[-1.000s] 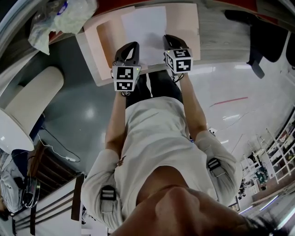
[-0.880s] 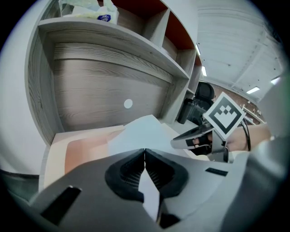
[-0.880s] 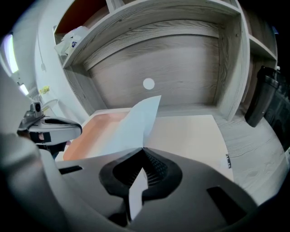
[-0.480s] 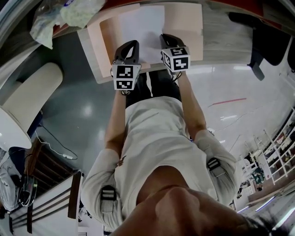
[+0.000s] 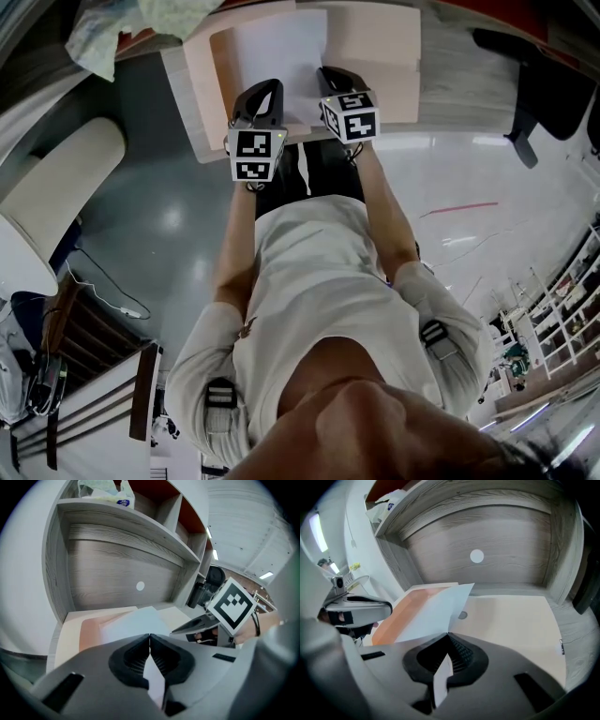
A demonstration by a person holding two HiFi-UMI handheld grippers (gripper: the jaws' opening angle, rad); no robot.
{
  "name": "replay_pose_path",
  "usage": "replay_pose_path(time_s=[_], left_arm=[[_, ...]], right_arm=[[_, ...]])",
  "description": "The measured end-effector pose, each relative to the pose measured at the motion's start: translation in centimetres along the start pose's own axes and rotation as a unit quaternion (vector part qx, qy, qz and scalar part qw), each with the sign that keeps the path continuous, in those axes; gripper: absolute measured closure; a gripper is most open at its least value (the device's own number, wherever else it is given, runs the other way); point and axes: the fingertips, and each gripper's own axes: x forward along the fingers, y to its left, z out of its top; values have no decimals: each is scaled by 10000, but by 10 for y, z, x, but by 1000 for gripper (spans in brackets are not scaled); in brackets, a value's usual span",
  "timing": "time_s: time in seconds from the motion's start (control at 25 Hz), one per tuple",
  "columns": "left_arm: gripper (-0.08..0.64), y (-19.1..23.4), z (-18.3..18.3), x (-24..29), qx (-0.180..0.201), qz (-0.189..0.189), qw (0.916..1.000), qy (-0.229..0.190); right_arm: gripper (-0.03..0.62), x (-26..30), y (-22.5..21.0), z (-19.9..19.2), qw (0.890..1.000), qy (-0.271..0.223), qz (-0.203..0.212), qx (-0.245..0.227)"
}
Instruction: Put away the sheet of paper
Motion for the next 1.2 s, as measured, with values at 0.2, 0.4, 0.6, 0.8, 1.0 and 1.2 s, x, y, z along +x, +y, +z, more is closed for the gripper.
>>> replay_pose_path(time_s=[0.2, 0.4, 0.6, 0.8, 1.0, 1.2], left_arm=[[538, 5, -4, -4, -38, 52, 10000, -5], [538, 9, -6, -8, -59, 86, 9999, -10], [538, 11, -9, -12, -78, 97, 9999, -1], [538, 14, -11, -14, -97, 103, 9999, -8], [538, 18, -13, -15, -99, 119, 9999, 3], [538, 23, -18, -15, -259, 81, 9996, 39]], right_arm=[[574, 5, 12, -1, 9999, 43, 84, -79], [574, 12, 19, -4, 9997, 123, 132, -137], [574, 21, 25, -4, 9994, 206, 154, -211], [574, 28, 32, -3, 9992, 243, 205, -251], [574, 31, 39, -2, 9989, 237, 257, -326], [572, 36, 46, -1, 9978, 196, 233, -592]])
